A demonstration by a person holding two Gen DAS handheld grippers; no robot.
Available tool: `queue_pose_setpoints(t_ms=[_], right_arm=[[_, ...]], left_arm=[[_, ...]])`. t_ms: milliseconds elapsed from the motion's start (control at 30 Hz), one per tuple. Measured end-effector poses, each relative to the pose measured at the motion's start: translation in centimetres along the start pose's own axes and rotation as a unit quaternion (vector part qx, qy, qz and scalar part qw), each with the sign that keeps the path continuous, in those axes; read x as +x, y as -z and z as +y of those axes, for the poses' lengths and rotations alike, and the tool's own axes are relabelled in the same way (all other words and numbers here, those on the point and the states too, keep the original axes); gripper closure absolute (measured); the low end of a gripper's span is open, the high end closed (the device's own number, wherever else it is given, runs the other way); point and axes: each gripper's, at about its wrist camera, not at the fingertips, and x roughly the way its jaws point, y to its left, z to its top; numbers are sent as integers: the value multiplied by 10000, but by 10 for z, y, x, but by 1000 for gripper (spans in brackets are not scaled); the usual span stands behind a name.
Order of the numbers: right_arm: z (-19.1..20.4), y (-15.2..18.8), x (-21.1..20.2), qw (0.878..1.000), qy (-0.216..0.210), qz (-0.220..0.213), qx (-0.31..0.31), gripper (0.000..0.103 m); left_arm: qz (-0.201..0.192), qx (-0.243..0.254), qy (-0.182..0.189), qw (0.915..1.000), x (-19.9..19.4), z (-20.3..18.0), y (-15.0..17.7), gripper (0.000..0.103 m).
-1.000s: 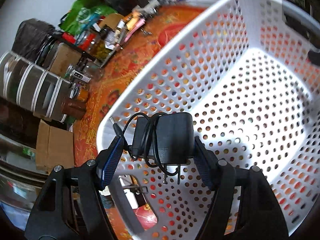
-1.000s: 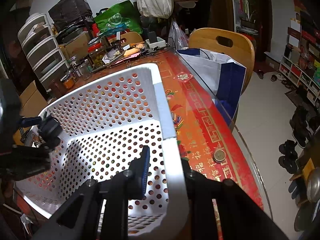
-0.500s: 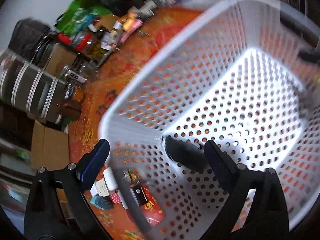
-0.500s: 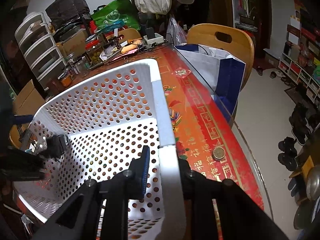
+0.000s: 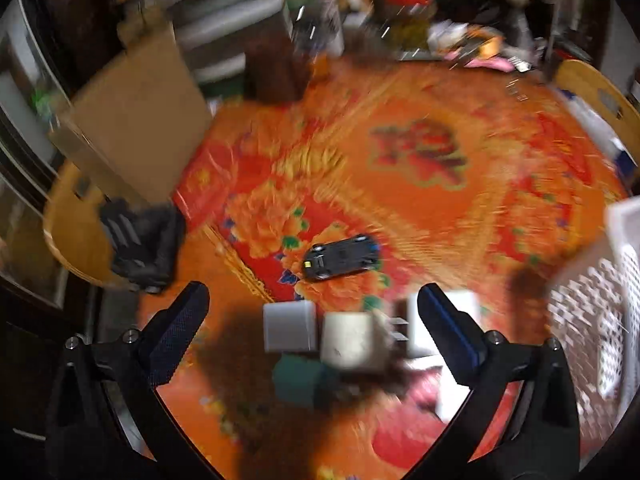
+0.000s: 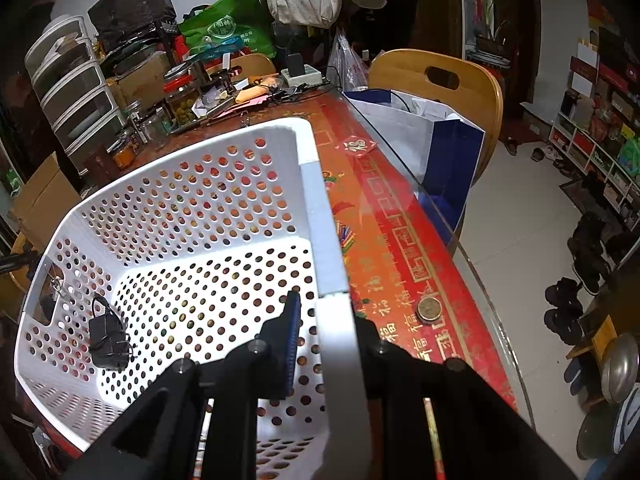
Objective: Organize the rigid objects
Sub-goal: 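Grasp the black toy car with the left gripper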
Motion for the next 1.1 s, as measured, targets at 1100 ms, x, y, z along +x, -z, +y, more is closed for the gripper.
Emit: queue_pose_setpoints(t_ms=[1100], right_arm=[[0, 1, 0, 9999, -119, 26, -42, 87]], left_arm=[[-104, -131, -605, 9980, 50, -43, -28, 39]])
